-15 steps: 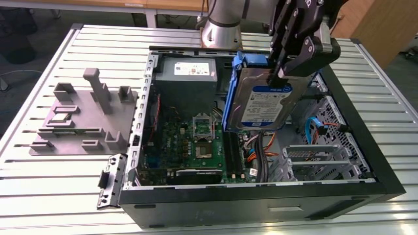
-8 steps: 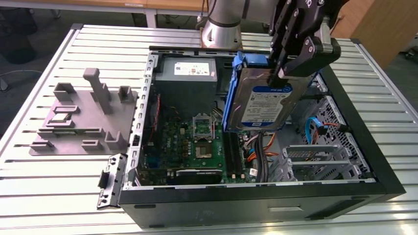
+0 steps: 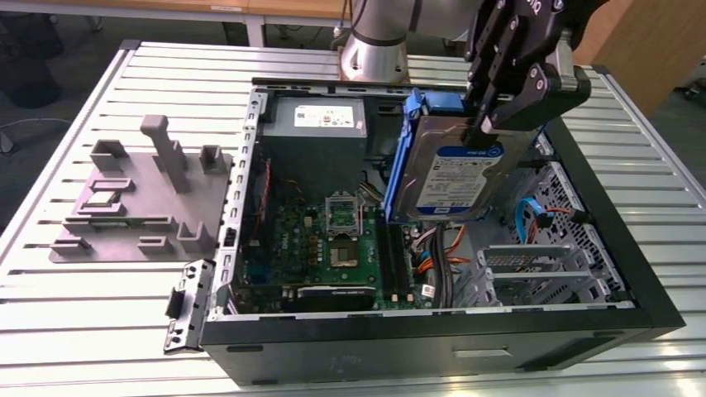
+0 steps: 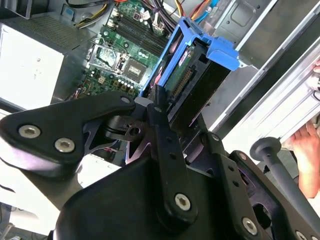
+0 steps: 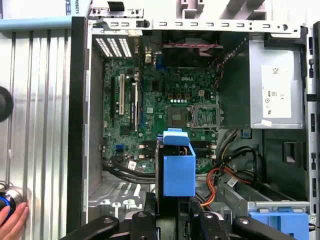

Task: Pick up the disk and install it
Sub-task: 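Insert the disk into the insertion slot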

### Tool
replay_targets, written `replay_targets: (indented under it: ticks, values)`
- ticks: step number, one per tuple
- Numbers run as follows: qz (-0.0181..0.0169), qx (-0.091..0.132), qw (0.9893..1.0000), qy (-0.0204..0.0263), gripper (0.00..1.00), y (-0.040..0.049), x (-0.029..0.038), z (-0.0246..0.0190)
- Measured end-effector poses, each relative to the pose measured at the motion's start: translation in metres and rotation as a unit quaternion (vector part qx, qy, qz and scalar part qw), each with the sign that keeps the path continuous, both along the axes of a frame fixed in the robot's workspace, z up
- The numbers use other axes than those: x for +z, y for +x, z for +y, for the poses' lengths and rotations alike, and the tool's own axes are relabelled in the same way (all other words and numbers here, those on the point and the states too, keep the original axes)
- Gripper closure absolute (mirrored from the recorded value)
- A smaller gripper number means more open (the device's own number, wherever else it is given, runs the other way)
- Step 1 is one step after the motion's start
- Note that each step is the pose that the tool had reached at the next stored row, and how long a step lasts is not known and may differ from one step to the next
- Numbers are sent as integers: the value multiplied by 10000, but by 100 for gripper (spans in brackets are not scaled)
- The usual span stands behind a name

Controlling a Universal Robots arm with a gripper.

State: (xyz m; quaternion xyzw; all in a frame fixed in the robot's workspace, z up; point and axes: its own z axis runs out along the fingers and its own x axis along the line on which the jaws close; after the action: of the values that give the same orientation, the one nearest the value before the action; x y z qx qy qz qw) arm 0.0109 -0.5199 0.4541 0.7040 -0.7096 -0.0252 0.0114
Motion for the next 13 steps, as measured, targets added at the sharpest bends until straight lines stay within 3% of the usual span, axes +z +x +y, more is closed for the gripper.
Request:
replay_targets:
  ticks: [5,13]
  values:
    - [0,0,10000,0,65,5,-2,-58]
    - [0,0,10000,0,65,6,-5,-207]
